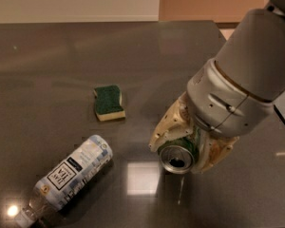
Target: Place green can upright
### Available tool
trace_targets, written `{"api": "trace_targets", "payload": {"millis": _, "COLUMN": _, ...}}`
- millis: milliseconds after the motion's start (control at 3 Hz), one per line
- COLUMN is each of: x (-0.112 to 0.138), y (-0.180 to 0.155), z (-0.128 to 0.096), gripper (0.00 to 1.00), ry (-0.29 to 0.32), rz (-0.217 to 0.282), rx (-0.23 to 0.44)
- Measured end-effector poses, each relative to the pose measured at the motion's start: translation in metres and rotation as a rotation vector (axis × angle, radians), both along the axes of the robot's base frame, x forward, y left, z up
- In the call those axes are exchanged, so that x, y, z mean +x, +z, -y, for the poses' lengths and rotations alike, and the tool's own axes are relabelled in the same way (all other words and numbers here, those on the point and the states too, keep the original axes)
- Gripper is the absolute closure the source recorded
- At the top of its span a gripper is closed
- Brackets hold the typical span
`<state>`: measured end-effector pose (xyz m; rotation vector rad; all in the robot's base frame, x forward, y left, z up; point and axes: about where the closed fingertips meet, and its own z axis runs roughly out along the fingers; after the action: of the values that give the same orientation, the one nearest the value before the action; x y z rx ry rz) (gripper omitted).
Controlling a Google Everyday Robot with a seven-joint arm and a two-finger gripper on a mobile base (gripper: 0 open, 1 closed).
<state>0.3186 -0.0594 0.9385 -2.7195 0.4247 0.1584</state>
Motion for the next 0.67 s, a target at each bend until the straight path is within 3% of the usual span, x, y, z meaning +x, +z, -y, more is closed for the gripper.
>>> {"api": "trace_targets", "payload": {"millis": 333, "x": 0.005, "y": 0.007, "z": 0.004, "gripper": 1.0, "ry": -0.057, "rz": -0.003, "rx": 0.068}}
{"api": "trace_targets", "payload": {"millis": 667, "x": 0.018, "y": 0.011, "z": 0.015, "gripper": 1.0, "ry": -0.188, "rz": -0.055, "rx": 0.173}}
